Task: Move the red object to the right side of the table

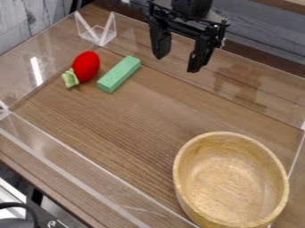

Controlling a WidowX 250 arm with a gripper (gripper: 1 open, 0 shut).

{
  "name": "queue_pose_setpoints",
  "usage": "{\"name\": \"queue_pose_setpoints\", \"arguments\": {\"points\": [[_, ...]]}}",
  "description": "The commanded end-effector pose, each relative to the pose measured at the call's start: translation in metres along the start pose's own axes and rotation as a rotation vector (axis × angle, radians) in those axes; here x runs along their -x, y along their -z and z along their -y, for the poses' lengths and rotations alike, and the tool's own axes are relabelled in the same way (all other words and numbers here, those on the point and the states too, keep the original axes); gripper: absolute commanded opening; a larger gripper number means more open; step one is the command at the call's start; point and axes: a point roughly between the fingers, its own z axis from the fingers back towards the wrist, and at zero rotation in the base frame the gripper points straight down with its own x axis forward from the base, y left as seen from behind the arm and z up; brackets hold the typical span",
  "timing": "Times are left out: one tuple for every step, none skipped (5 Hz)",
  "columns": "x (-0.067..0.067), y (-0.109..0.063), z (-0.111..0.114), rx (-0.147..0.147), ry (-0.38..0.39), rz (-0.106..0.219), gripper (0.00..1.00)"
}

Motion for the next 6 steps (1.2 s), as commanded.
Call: {"name": "queue_pose_setpoints", "arguments": {"points": [[0.001, 0.006, -0.007, -0.003, 0.004, -0.016, 1.00], [0.006, 0.009, -0.035, -0.004, 0.004, -0.015, 1.00], [0.013, 0.005, -0.078, -0.019, -0.027, 0.006, 1.00], [0.015, 0.000, -0.117, -0.028, -0.054, 0.034, 1.00], [0.018, -0.001, -0.152, -0.032, -0.071, 0.058, 1.00], [0.021, 0.012, -0.175, -0.039, -0.068, 0.051, 1.00]]}}
